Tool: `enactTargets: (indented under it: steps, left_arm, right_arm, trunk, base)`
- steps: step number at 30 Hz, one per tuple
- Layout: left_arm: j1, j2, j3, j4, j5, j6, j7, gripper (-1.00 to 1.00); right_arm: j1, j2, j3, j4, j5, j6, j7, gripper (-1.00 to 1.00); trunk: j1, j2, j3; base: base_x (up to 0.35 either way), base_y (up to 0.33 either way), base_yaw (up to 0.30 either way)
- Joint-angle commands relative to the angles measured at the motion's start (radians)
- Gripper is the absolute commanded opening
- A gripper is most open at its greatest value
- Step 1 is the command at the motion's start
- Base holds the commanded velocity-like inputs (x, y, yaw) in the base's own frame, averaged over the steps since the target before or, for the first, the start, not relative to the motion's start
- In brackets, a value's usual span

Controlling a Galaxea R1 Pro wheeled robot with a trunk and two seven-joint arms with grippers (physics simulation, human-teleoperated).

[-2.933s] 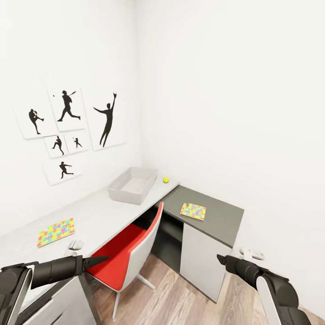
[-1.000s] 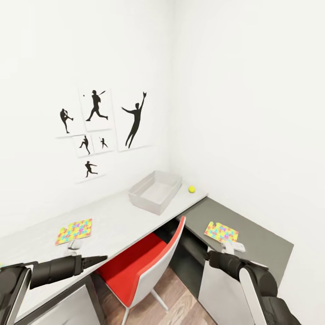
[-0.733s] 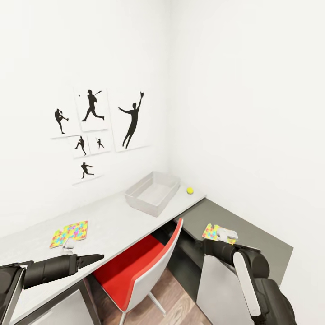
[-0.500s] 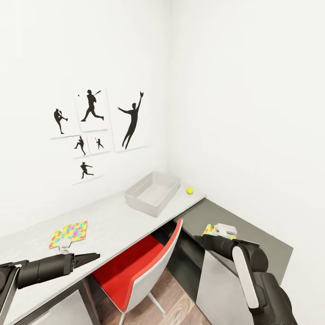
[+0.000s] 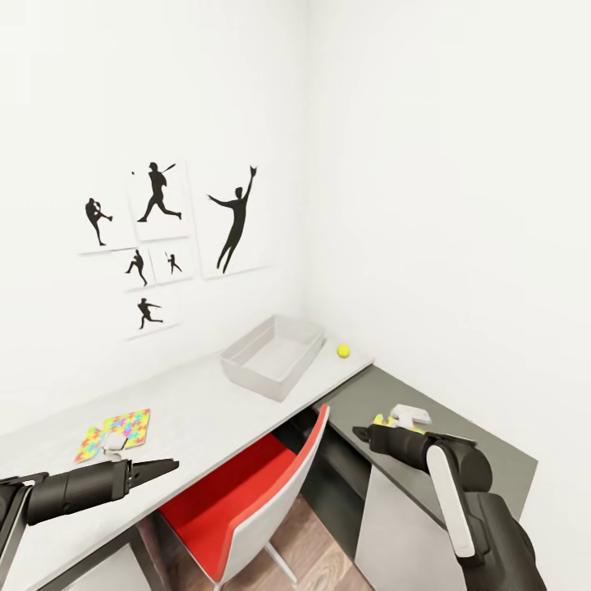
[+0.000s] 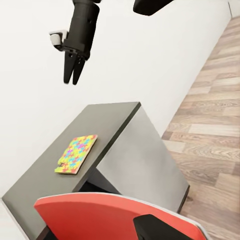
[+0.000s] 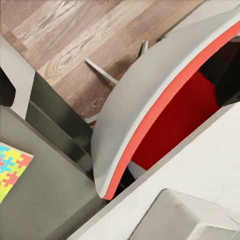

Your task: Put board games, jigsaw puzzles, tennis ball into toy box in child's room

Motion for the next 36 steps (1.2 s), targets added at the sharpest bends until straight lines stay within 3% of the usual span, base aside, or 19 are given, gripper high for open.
enactTargets:
  steps: [1,10,23,36]
  left_arm:
    - [0.0,0.0,0.0,0.0,0.0,0.011,-0.004,1.0]
    - [0.0,0.004,0.002,0.0,0.0,0.013,-0.029,1.0]
    - [0.0,0.003,0.002,0.0,-0.004,0.012,-0.034,1.0]
    - [0.0,0.005,0.005,0.001,-0.002,0.017,-0.038,1.0]
  right_arm:
    - [0.0,0.001,-0.005,0.0,0.003,0.005,0.016,1.0]
    - [0.0,0.002,-0.019,0.0,0.003,0.001,0.087,1.0]
    - [0.001,0.0,-0.021,0.0,0.003,-0.003,0.096,1.0]
    - [0.001,0.0,-0.033,0.0,0.003,-0.003,0.098,1.0]
  trunk:
    - [0.001,-0.001,0.0]
    - [0.001,-0.001,0.0]
    - [0.001,-0.001,0.0]
    - [0.001,-0.001,0.0]
  base:
    - [0.061,-0.027,0.0]
    - [0.06,-0.049,0.0]
    - [0.181,-0.176,0.0]
    - [0.025,-0.024,0.0]
